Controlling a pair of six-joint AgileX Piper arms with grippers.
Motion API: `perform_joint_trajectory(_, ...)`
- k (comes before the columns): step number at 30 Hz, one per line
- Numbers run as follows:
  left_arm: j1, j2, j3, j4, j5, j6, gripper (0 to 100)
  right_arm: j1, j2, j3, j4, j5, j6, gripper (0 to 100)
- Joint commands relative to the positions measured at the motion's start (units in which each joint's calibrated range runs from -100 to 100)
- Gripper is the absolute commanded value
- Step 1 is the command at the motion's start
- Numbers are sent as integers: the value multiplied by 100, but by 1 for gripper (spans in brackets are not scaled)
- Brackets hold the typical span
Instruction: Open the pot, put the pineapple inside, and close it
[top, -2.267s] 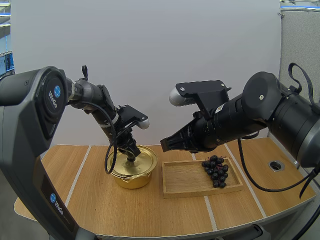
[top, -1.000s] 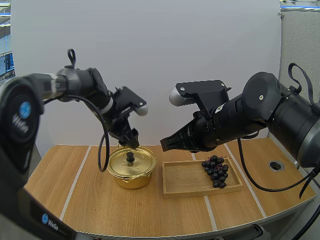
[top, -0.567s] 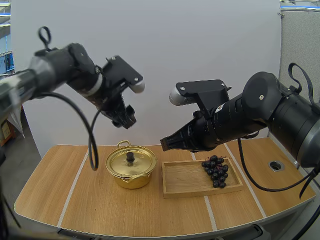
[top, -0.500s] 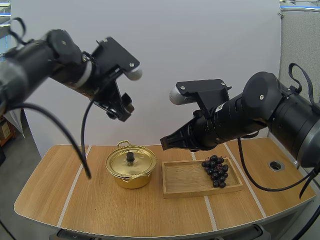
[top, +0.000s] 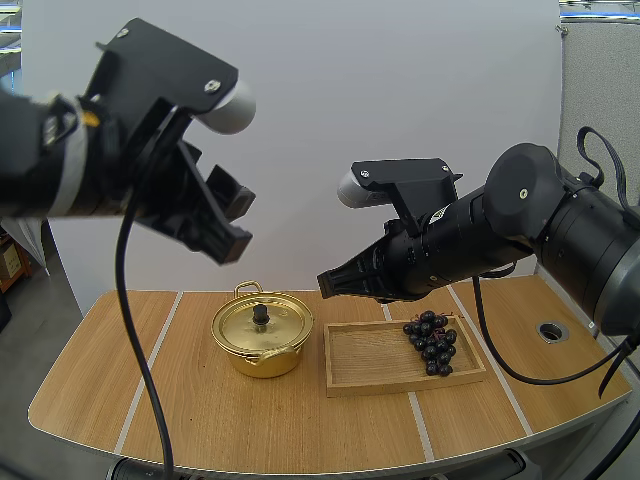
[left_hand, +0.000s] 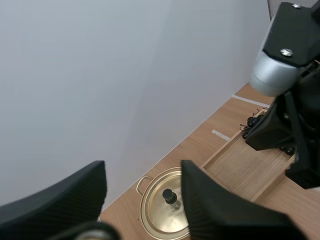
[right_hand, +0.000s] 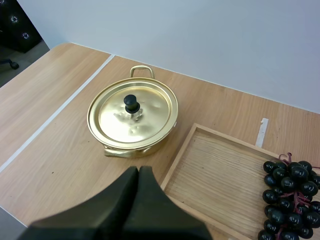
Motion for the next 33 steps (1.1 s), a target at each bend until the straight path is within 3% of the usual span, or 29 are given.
perform_joint_trajectory(1,-6,-1073,567,-103,318,-581,19,-26,-261,-48,68,-129,-28,0)
perform_joint_trajectory(2,-6,-1284,700,-103,318,-611,3,-26,-392,-48,68,-200,-28,0)
perform_joint_trajectory(3,-6,-1440,797,-103,318,-611,0,-26,-525,-48,68,-278,-28,0)
perform_joint_trajectory(9,-6,-2309,1358,-103,-284,-754,0,-26,-1553,-48,42,-619,-28,0)
perform_joint_trajectory(16,-6,-3080,1997,-103,-1673,-1706,0,-26,-2779,-48,-100,-839,167,0)
perform_joint_trajectory(27,-6,-3306,2611,-43,-3136,-2360,0,-26,-3744,-48,-1987,-1694,1826,0)
perform_joint_trajectory(33,-6,-3306,3087,194,-3399,-2370,0,-73,-3785,288,-2539,-2044,2605,0)
